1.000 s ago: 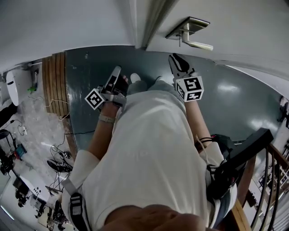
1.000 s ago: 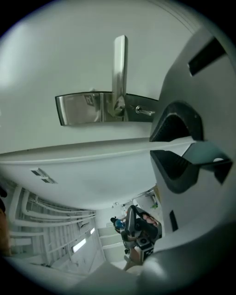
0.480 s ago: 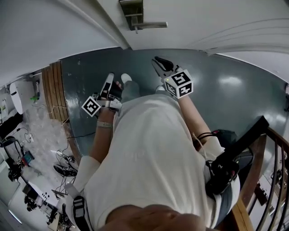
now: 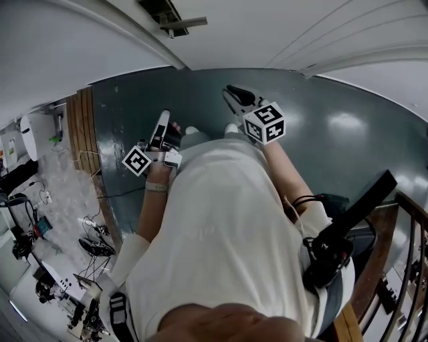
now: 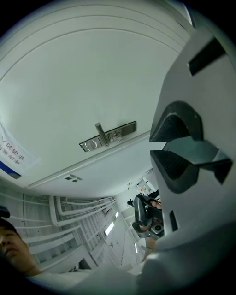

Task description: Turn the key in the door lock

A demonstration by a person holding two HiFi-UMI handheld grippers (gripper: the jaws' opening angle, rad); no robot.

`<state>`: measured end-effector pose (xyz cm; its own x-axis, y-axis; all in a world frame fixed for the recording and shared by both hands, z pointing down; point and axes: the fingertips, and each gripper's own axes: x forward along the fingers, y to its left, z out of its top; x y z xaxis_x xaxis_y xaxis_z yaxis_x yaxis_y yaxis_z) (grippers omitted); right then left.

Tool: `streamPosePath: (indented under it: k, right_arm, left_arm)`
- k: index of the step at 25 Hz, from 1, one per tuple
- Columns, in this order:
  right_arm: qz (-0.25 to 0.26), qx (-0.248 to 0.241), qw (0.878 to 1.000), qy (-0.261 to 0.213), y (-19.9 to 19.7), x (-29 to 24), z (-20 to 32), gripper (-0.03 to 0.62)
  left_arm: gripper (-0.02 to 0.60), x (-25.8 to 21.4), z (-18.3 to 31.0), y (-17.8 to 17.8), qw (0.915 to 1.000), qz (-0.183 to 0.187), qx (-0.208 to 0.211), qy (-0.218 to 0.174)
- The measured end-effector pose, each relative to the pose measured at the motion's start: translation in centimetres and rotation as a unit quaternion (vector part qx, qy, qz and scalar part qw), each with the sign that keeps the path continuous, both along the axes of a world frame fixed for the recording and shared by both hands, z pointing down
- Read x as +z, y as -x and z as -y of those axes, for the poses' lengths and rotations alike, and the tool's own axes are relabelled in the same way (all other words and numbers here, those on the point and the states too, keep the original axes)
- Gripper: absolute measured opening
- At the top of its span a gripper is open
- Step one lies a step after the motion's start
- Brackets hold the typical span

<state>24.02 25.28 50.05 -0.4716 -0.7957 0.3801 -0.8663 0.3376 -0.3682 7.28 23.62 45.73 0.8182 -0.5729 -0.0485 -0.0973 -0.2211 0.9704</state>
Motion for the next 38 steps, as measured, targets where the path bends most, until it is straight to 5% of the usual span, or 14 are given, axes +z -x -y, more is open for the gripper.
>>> streamPosePath:
  k: [7,15,38]
  right_arm:
    - [0.026,0.007,1.0,0.002,4.3,-1.4,-1.2,0.064]
    - [0.119,0.007,0.993,-0.008,8.3,-3.1,-1.6,0.064]
    - [0.16,0.018,0.987,-0.023,9.4,-3.3,-1.3,0.064]
  left_arm:
    - [0.008,-2.0,-1.0,3.9,0.9996,-0.016,-0.002,-0.022]
    - [0.008,-1.7,-1.0,8.3,0.9994,-0.018,-0.006,-0.028]
    - [0.008,-1.1,-1.2,8.4,0.9995,-0.03,0.004,-0.009]
